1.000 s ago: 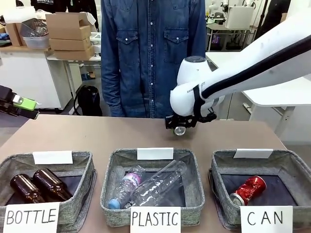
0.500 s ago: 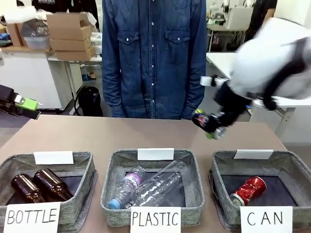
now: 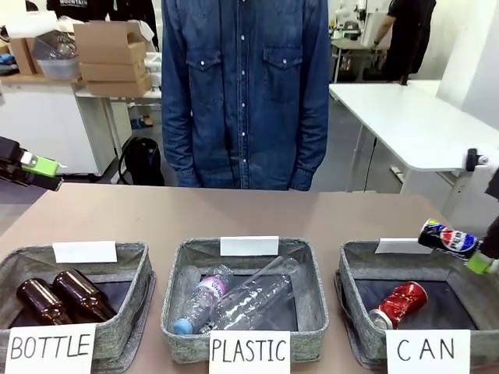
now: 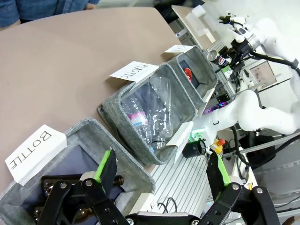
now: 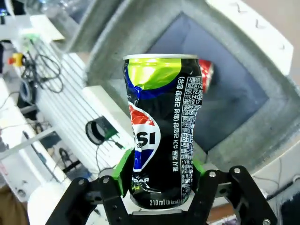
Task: Sort the can waste into the basket.
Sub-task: Pick up the can waste from the table and place it in the right Fabric basket.
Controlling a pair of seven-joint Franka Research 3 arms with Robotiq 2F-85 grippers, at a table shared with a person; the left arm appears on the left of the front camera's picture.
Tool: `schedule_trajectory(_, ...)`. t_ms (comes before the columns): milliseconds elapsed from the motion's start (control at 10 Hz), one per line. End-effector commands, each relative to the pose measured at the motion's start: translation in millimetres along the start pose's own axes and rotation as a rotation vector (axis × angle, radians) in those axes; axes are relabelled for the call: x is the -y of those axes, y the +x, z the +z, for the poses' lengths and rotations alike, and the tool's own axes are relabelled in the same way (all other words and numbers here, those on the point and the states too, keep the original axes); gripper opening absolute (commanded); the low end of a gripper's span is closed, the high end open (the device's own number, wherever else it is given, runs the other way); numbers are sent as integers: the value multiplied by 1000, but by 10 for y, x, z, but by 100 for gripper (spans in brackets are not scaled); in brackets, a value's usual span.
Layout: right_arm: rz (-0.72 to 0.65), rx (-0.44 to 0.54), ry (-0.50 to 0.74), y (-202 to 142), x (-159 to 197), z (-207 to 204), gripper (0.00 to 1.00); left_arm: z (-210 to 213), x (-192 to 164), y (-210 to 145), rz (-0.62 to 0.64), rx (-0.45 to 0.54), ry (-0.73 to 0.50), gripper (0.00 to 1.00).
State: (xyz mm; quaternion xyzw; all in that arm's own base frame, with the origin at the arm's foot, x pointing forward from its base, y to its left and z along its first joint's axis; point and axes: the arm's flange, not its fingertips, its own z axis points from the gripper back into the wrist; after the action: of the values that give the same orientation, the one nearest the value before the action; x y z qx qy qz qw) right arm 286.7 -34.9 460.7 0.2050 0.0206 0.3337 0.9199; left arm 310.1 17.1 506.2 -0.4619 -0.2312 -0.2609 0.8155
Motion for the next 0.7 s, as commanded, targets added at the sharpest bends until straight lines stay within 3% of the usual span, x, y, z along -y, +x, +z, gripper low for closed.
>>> schedule_trajectory(0,35,7,10,181,121,17,0,-1,34,9,9,4,-5,100)
schedule_trajectory(300,23,-4,-14,239,127,13,0,-1,34,9,9,4,-5,100)
schedule_trajectory(400,32,-14,-28,247,122,-1,92,-1,34,9,9,4,-5,100)
schedule_trajectory(500,30,-20,-34,265,106,-8,100,-1,34,9,9,4,-5,100)
schedule_trajectory(600,29,-32,-36,279,109,-14,100,-1,34,9,9,4,-5,100)
